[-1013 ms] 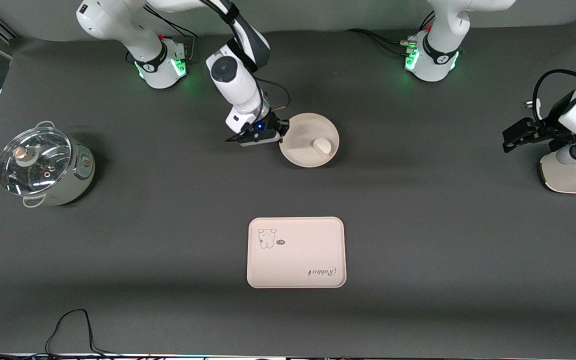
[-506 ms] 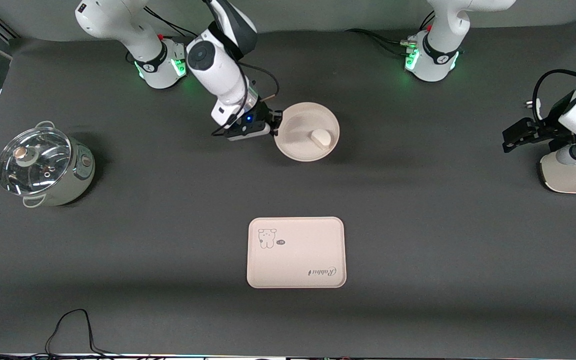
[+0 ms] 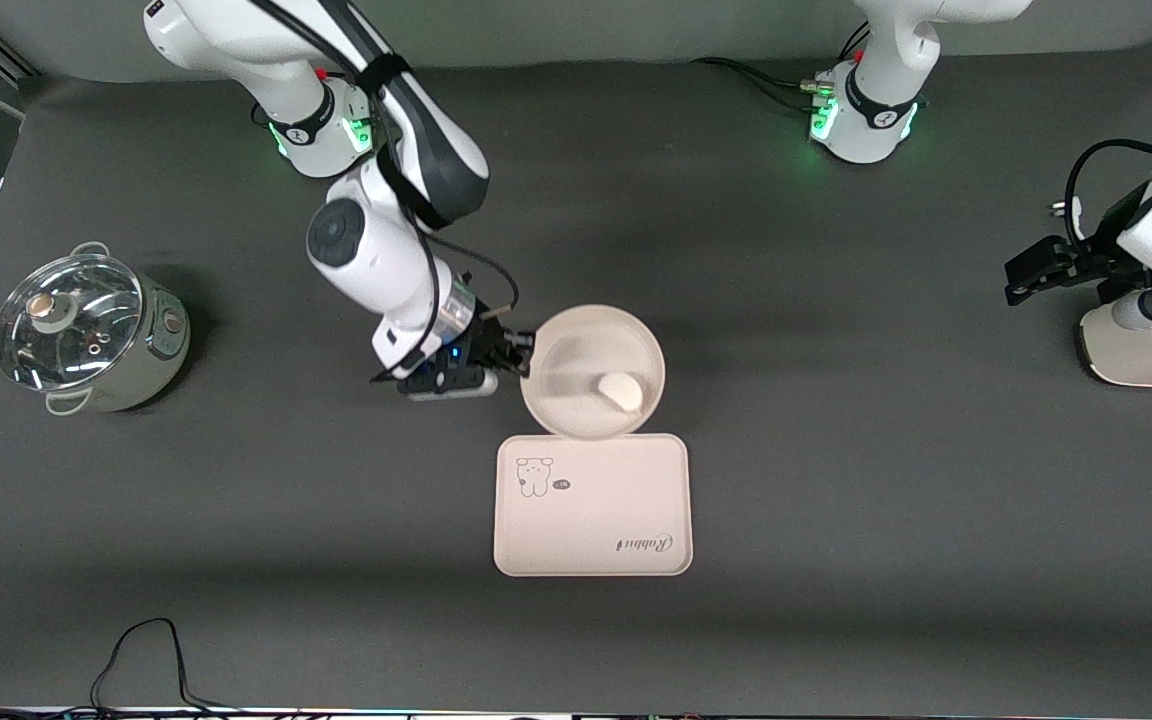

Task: Place bun in plate and plate on tray
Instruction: 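Carry the plate with the right gripper onto the rabbit tray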

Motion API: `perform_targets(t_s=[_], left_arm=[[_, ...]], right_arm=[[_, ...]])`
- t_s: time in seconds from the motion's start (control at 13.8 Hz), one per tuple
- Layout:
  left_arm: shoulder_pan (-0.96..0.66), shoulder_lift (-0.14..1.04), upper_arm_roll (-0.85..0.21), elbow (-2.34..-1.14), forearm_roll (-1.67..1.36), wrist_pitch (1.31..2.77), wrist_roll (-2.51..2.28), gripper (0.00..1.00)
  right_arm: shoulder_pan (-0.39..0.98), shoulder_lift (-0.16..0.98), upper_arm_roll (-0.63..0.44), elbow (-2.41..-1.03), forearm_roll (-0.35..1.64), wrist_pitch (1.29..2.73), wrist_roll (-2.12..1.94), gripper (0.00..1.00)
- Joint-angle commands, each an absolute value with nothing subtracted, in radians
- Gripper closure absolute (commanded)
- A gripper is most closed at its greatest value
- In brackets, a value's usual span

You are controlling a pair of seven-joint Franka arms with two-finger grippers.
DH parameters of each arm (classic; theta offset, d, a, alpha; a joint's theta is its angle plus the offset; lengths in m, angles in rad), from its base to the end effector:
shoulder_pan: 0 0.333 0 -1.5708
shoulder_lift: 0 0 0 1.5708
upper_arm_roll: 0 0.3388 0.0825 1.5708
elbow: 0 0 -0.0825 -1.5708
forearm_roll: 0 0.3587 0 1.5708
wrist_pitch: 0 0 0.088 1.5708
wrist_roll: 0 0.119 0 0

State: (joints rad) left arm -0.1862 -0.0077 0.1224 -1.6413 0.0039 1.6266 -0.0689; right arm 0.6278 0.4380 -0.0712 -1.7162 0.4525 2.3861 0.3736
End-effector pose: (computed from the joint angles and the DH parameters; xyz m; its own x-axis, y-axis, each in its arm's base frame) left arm 0.5292 -0.0331 0.6126 1.0000 0.0049 -0.0068 0.0049 -1.0000 -0.0034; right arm 0.5676 0.3693 0.3824 0.9929 -0.1104 0.0435 -0.0857 -0.9210 -0.3799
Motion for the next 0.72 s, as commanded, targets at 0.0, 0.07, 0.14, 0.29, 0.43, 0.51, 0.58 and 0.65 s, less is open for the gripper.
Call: perform_targets(t_s=[0.0,0.07,0.14,0.29,0.43,0.51,0.58,0.65], left_arm=[[-0.184,0.000,0.124,-1.620,-0.008,1.606,-0.051,0.00],[-0.184,0.000,0.124,-1.620,-0.009,1.606,-0.051,0.00],[-0.184,0.000,0.124,-1.620,-0.008,1.605,-0.051,0.00],[-0.184,0.000,0.124,-1.620,-0.009,1.605,-0.051,0.00],[-0.184,0.000,0.124,-1.620,-0.009,1.605,-0.051,0.00],[-0.184,0.000,0.124,-1.620,-0.009,1.606,-0.051,0.00],[-0.184,0.000,0.124,-1.620,-0.009,1.606,-0.051,0.00],[-0.184,0.000,0.124,-1.620,-0.009,1.606,-0.051,0.00]], right_arm=[[0.580,0.671,-0.067,-1.345,0.469,2.249,0.351,1.00],[0.574,0.720,-0.074,-1.282,0.454,2.240,0.350,1.00],[0.566,0.760,-0.086,-1.247,0.427,2.238,0.350,1.00],[0.539,0.840,-0.087,-1.169,0.419,2.240,0.350,1.00],[0.534,0.889,-0.087,-1.166,0.420,2.249,0.350,1.00],[0.528,0.911,-0.087,-1.167,0.420,2.266,0.344,1.00],[0.525,0.932,-0.086,-1.169,0.425,2.302,0.327,1.00],[0.525,0.949,-0.086,-1.170,0.431,2.310,0.318,1.00]])
